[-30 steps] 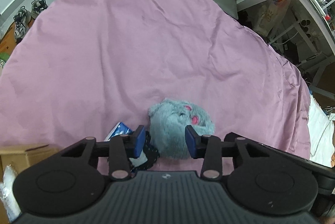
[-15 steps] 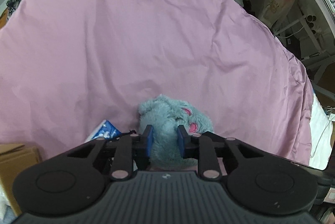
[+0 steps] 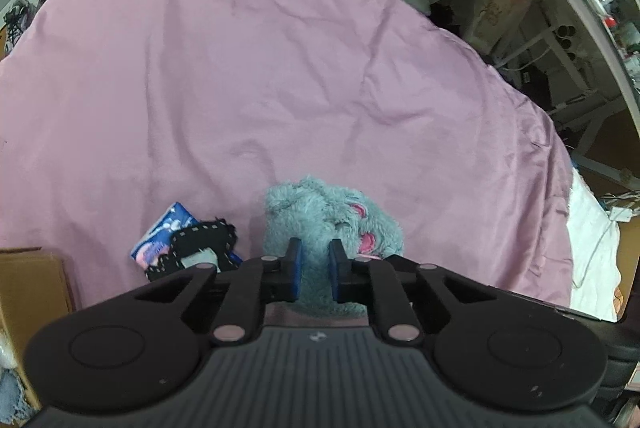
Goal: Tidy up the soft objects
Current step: 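Carry the grey plush with the left tool over the box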
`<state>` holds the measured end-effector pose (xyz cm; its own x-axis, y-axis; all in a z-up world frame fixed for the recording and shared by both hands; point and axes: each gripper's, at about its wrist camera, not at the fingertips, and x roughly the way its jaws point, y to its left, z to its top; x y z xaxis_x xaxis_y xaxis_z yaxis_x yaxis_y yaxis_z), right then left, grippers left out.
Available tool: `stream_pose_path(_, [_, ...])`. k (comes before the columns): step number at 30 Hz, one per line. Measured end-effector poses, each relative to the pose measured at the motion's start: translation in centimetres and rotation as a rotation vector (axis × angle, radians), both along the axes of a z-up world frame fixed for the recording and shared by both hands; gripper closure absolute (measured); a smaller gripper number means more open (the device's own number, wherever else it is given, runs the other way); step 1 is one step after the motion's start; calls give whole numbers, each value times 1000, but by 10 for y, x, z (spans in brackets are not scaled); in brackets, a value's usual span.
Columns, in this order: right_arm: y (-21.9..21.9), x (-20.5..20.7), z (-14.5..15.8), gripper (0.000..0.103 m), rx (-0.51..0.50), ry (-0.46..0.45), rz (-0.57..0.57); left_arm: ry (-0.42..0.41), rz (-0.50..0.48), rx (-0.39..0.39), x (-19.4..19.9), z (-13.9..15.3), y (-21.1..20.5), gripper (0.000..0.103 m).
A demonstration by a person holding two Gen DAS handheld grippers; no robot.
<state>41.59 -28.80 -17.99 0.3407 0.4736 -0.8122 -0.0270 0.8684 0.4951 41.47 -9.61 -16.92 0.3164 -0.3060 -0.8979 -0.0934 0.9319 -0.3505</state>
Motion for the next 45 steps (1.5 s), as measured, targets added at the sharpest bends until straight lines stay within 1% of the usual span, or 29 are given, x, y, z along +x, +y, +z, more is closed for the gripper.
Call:
stream_pose_path(8, [-9, -34, 22, 99, -6, -35, -17, -29, -26, -14, -29, 22, -13, 91])
stream_pose_path(16, [-17, -71, 34, 99, -11, -51, -30, -44, -39, -22, -66, 33, -23, 91])
stream_pose_path(23, [-17, -98, 45, 99, -16, -67, -20, -57, -40, -29, -96, 41, -24, 91])
stream_pose_path(35, [5, -134, 65, 99, -16, -107, 19, -87, -3, -35, -136, 56, -2, 91])
stream_pose_path(45, [39, -150, 74, 99, -17, -133, 65, -110, 48, -42, -160, 66, 34, 91])
